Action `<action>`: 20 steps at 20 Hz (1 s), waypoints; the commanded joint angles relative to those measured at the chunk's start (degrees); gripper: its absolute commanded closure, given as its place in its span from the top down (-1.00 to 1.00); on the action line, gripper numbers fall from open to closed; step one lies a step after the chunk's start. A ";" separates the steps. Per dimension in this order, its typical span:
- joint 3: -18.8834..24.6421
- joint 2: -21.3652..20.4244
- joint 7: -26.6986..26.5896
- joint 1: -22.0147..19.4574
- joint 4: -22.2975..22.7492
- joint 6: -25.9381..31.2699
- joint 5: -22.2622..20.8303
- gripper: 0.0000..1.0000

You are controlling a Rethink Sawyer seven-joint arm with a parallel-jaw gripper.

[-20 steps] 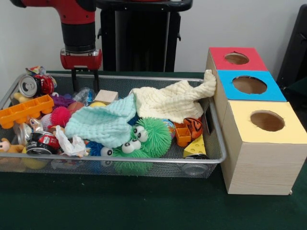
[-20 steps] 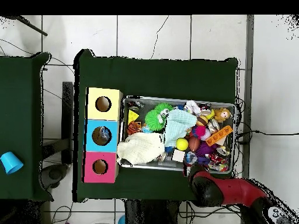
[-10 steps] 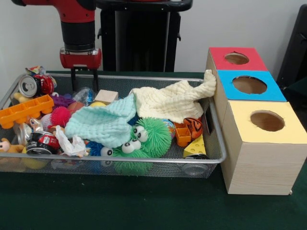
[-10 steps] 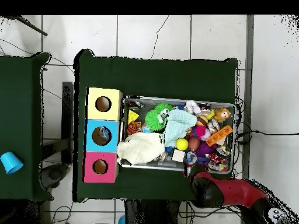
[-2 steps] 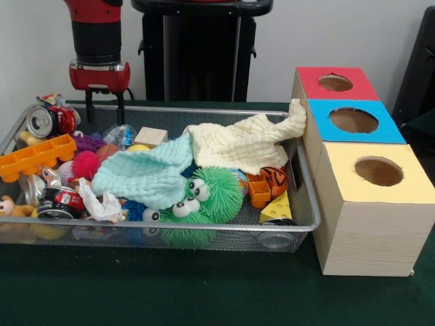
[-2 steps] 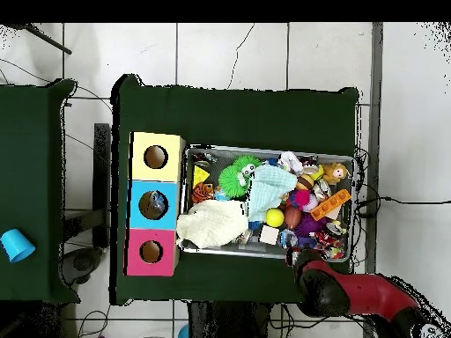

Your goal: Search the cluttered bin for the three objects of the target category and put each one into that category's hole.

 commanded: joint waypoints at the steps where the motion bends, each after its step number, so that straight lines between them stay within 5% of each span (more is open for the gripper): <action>1: 6.10 -0.50 -2.05 -0.40 -1.98 5.93 1.19 1.00; 20: 1.42 1.81 4.00 4.28 -2.36 1.55 1.18 1.00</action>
